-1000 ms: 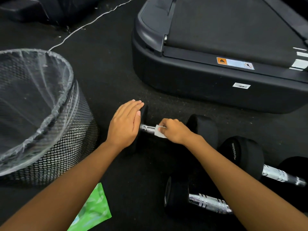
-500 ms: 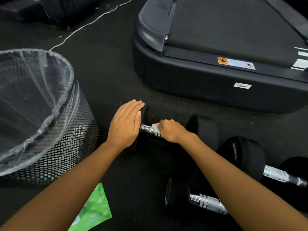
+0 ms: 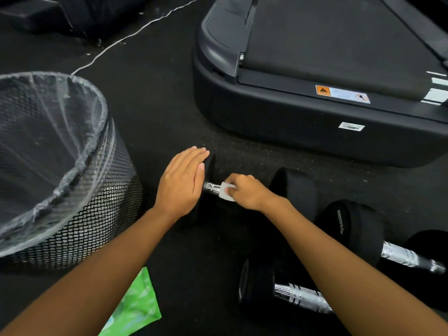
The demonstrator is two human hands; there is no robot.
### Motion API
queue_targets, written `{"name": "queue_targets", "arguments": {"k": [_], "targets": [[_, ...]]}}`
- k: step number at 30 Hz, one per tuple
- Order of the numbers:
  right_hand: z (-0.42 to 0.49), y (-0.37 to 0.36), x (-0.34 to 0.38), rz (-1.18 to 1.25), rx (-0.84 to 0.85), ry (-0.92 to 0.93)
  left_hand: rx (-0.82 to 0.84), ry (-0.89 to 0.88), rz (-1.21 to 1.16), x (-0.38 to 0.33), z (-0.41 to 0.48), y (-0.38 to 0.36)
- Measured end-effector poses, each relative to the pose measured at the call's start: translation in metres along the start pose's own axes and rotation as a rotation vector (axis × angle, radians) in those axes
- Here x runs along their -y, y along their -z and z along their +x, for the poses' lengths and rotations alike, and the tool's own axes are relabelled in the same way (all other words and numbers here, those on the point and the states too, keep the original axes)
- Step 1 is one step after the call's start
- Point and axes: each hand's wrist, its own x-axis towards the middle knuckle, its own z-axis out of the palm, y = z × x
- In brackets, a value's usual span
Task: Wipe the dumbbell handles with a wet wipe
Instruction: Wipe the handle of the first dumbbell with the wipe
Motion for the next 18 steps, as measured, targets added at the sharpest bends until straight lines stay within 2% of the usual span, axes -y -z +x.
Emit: {"name": "queue_targets", "arguments": {"k": [3, 10, 18], "targets": [[0.005, -0.011, 0.016, -0.091, -0.021, -0.004, 0.006, -0.003, 0.006, 0.0, 0.001, -0.001], [-0.012, -0.026, 0.011, -0.252, -0.27, 0.256, 0.015, 0.004, 0.008, 0.001, -0.001, 0.001], [-0.021, -0.042, 0.005, -0.219, -0.478, 0.213, 0.012, 0.007, 0.013, 0.0, 0.0, 0.0]]}}
